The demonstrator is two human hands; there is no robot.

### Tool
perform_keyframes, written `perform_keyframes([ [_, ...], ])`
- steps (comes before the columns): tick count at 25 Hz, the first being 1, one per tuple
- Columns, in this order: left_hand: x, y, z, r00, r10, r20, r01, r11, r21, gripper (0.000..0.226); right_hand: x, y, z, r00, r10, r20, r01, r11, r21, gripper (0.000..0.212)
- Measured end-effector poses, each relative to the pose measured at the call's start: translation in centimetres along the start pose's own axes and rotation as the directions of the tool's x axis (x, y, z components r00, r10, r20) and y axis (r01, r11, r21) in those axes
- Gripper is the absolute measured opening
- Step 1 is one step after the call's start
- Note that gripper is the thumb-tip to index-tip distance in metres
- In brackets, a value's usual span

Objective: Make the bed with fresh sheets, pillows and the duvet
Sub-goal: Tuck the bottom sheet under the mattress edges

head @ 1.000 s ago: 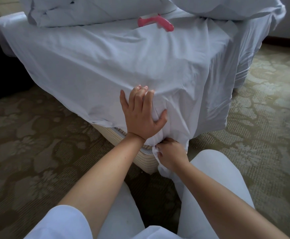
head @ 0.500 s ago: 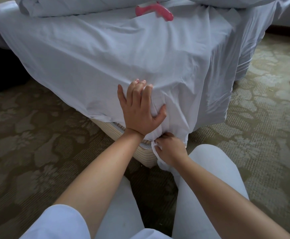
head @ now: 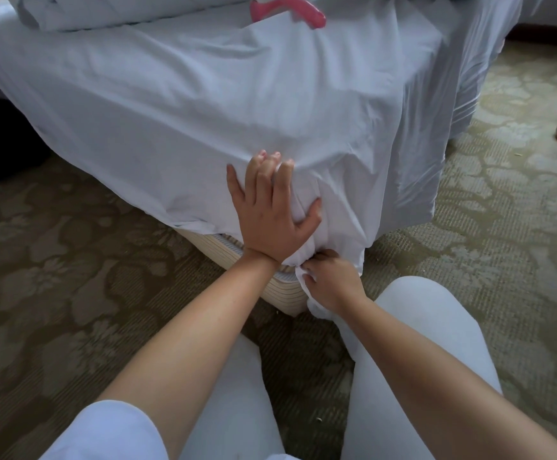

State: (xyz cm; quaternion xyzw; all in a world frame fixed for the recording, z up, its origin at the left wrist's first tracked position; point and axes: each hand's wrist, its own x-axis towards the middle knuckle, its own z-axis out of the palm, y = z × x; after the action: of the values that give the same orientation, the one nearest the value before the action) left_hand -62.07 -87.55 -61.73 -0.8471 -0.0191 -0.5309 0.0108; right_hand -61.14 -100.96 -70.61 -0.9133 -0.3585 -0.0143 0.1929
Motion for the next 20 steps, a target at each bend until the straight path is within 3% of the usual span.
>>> perform_keyframes([
  [4,0.1,-0.1,0.0,1.000,0.011,-0.011,-0.011,1.000,-0.009,0.054,0.2,-0.2,0.4,0.994,0.088,-0.063,-0.086,0.995,0.042,0.019],
  [6,0.0,-0.2,0.1,0.999,0.027,-0.018,-0.028,0.999,-0.016,0.054,0.4,-0.6,0.5,0.968,0.218,-0.125,-0.200,0.970,0.141,0.021],
  [11,-0.1,-0.4,0.5,0.998,0.037,-0.051,-0.039,0.998,-0.042,0.053,1.8,-1.8,1.1,0.886,0.462,-0.035,-0.457,0.885,0.091,0.023],
  [16,-0.2,-0.4,0.9,0.998,0.029,-0.062,-0.035,0.995,-0.088,0.051,2.1,-2.2,1.3,0.872,0.477,-0.115,-0.470,0.879,0.079,0.013],
  [20,-0.3,-0.4,0.7,0.999,0.030,-0.042,-0.035,0.993,-0.113,0.051,1.8,-2.1,1.4,0.909,0.405,-0.099,-0.402,0.914,0.047,0.010],
])
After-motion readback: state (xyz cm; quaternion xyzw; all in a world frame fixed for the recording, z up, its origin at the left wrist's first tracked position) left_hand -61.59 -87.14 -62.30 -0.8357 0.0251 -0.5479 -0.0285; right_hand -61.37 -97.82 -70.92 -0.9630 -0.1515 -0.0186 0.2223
